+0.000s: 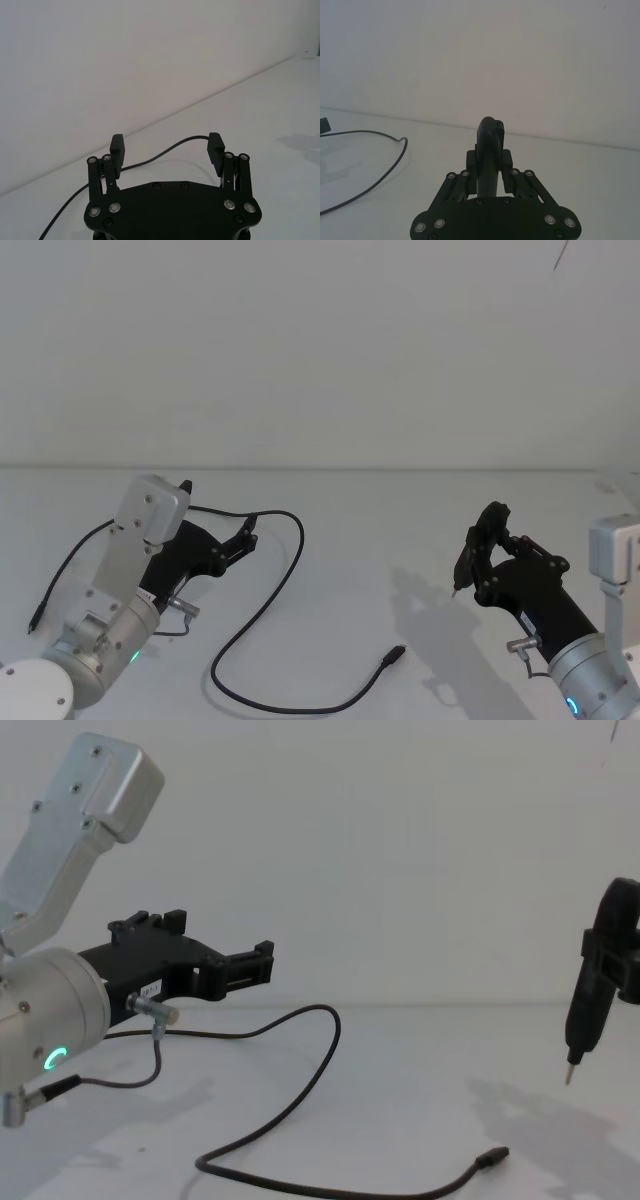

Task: Pick up the data cable with the one hand.

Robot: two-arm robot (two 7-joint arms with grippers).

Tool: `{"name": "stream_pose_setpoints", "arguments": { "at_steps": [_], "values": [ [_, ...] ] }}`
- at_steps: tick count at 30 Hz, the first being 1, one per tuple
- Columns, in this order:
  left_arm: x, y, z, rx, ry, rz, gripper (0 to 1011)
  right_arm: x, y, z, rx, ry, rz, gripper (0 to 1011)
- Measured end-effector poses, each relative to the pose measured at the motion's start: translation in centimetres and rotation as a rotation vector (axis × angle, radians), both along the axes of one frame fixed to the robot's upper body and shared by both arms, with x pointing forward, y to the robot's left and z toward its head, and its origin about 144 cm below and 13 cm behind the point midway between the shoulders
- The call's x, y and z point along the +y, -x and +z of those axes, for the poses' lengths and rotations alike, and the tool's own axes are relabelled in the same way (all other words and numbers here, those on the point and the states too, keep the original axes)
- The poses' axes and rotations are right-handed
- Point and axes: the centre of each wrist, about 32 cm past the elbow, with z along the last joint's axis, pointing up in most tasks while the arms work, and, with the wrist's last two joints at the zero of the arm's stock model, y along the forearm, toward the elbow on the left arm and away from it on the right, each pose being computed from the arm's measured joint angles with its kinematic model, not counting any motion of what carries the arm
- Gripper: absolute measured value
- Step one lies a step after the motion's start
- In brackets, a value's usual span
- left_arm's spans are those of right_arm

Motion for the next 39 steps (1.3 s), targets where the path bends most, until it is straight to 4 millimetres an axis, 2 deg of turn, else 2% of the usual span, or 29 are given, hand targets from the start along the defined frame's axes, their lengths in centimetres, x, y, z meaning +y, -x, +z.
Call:
{"name": "stream_pose_setpoints", "arguments": {
  "at_steps": [39],
  "values": [
    [0.00, 0.00, 0.00, 0.000, 0.000, 0.000, 1001, 0.00, 0.00, 0.00, 0.000, 0.000, 0.000, 279]
  ]
}}
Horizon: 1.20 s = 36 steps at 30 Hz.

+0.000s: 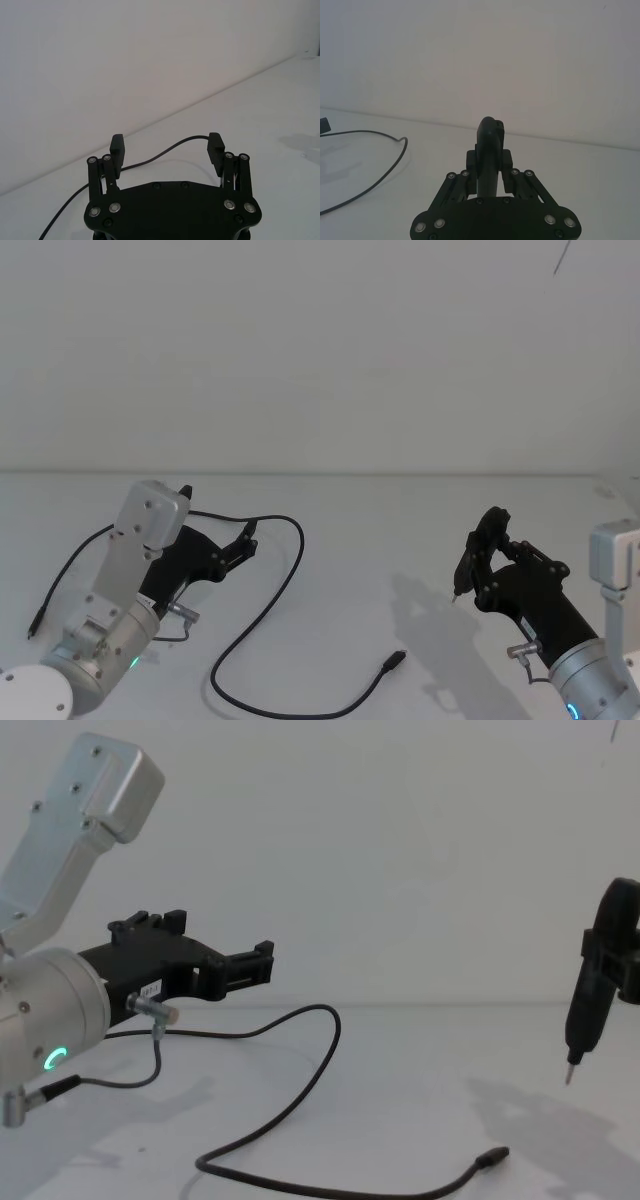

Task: Pick up the data cable with the one hand.

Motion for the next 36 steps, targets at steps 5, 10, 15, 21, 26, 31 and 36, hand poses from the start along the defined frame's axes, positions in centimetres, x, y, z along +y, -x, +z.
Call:
{"name": "stream_pose_setpoints", "arguments": {
  "at_steps": [5, 10, 15, 21, 26, 31, 36],
  "values": [
    [0.0, 0.0, 0.0, 0.000, 0.000, 0.000, 1001, 0.0, 0.0, 0.0, 0.000, 0.000, 0.000, 279],
    [0.0, 0.0, 0.0, 0.000, -0.001, -0.003, 1001, 0.0, 0.0, 0.0, 0.000, 0.000, 0.000, 279],
    [0.0, -0.2, 0.2, 0.011, -0.011, -0.032, 1001, 0.0, 0.0, 0.0, 0.000, 0.000, 0.000, 279],
    [0.1, -0.3, 0.6, 0.033, -0.026, -0.082, 1001, 0.0, 0.0, 0.0, 0.000, 0.000, 0.000, 279],
    [0.4, -0.3, 1.3, 0.064, -0.046, -0.148, 1001, 0.0, 0.0, 0.0, 0.000, 0.000, 0.000, 279],
    [0.8, -0.3, 2.2, 0.098, -0.073, -0.220, 1001, 0.0, 0.0, 0.0, 0.000, 0.000, 0.000, 279],
    [1.5, -0.2, 3.2, 0.141, -0.105, -0.297, 1001, 0.0, 0.0, 0.0, 0.000, 0.000, 0.000, 279]
  ]
}}
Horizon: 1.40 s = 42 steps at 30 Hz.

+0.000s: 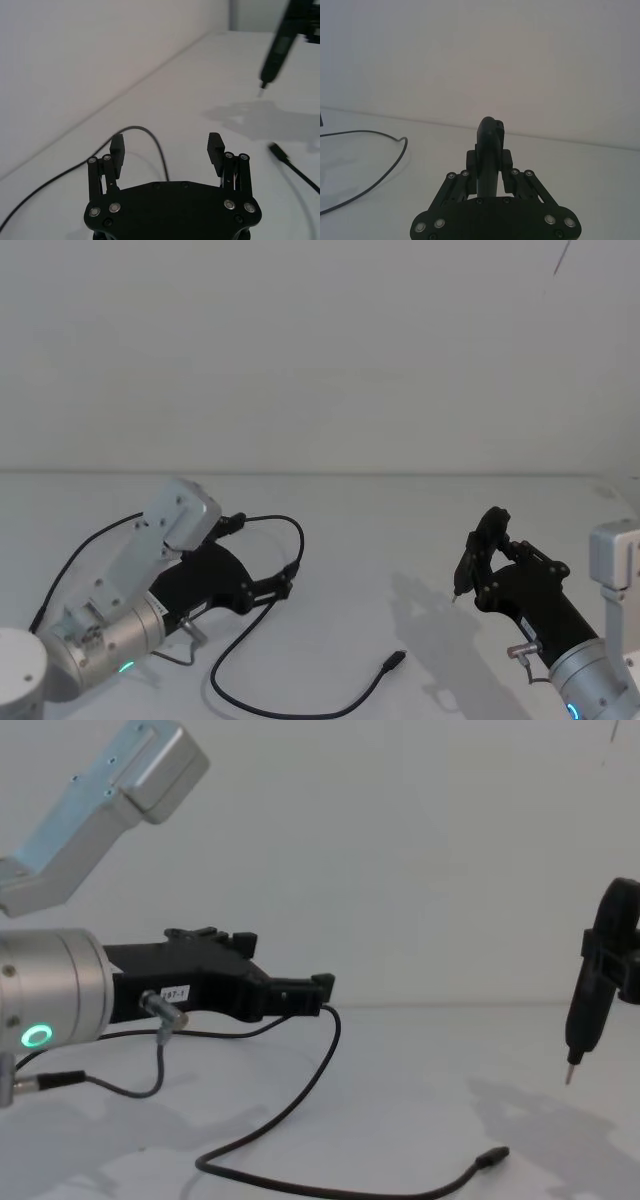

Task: Pick up the data cable with the one hand.

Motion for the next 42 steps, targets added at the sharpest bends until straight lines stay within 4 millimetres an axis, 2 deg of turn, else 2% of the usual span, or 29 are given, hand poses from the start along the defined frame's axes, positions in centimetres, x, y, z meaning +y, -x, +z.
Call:
{"name": "stream_pose_setpoints", "arguments": {
  "at_steps": [17, 28, 35, 42],
  "values": [
    [2.1, -0.1, 4.3, 0.175, -0.140, -0.269, 1001, 0.0, 0.0, 0.0, 0.000, 0.000, 0.000, 279],
    [2.5, -0.7, 7.2, 0.288, -0.250, -0.429, 1001, 0.0, 0.0, 0.0, 0.000, 0.000, 0.000, 279],
    [2.0, -0.7, 7.9, 0.327, -0.300, -0.462, 1001, 0.0, 0.0, 0.0, 0.000, 0.000, 0.000, 279],
    [0.7, -0.5, 7.5, 0.346, -0.333, -0.456, 1001, 0.0, 0.0, 0.0, 0.000, 0.000, 0.000, 279]
  ]
}}
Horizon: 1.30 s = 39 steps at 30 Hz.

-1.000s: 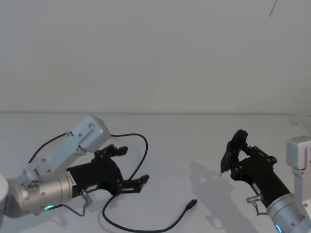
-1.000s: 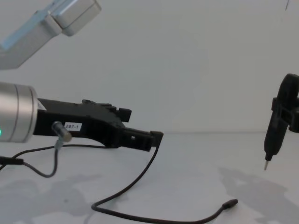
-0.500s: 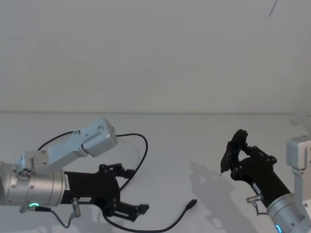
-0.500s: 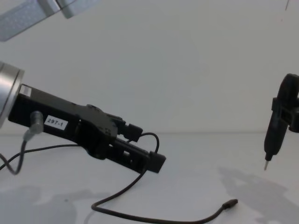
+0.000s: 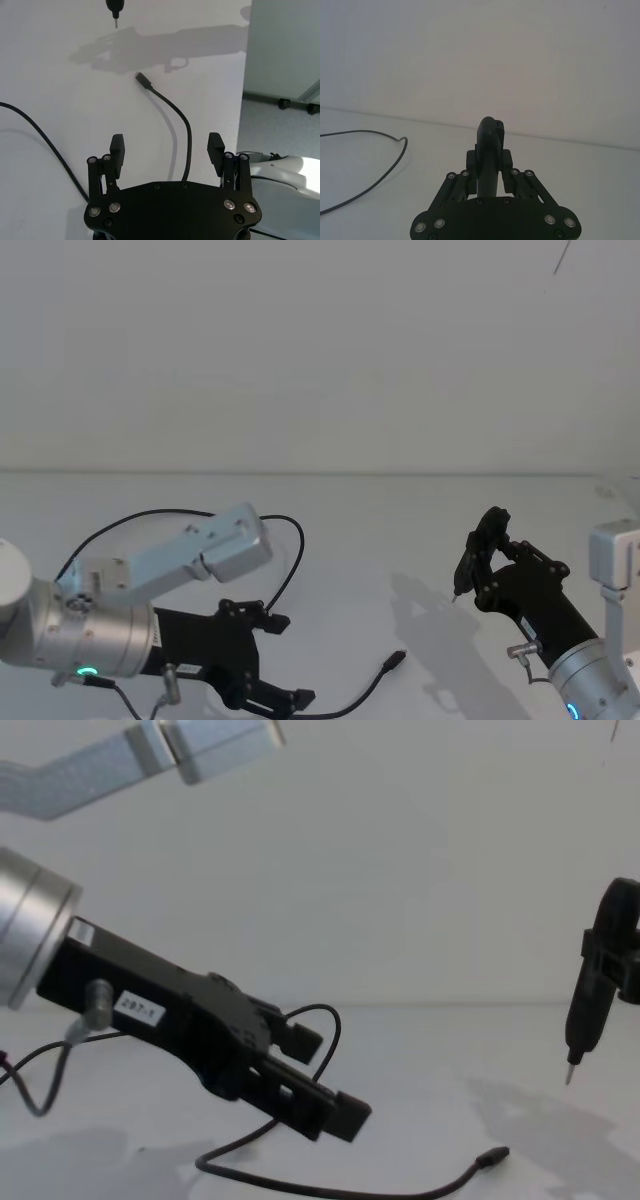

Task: Pick up the data cable with the one hand.

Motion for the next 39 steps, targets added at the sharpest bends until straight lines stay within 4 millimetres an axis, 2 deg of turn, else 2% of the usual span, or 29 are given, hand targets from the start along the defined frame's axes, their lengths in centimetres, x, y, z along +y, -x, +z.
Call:
{"name": "stream_pose_setpoints", "arguments": {
  "at_steps": [27, 34, 39],
  "values": [
    [-2.9, 0.2, -2.9, 0.059, -0.068, 0.010, 1001, 0.0, 0.0, 0.0, 0.000, 0.000, 0.000, 279],
    [-3.2, 0.2, -3.2, 0.061, -0.080, 0.012, 864, 0.0, 0.0, 0.0, 0.000, 0.000, 0.000, 279],
    [-3.4, 0.2, -3.4, 0.063, -0.086, 0.012, 714, 0.0, 0.0, 0.0, 0.000, 0.000, 0.000, 279]
  ]
}}
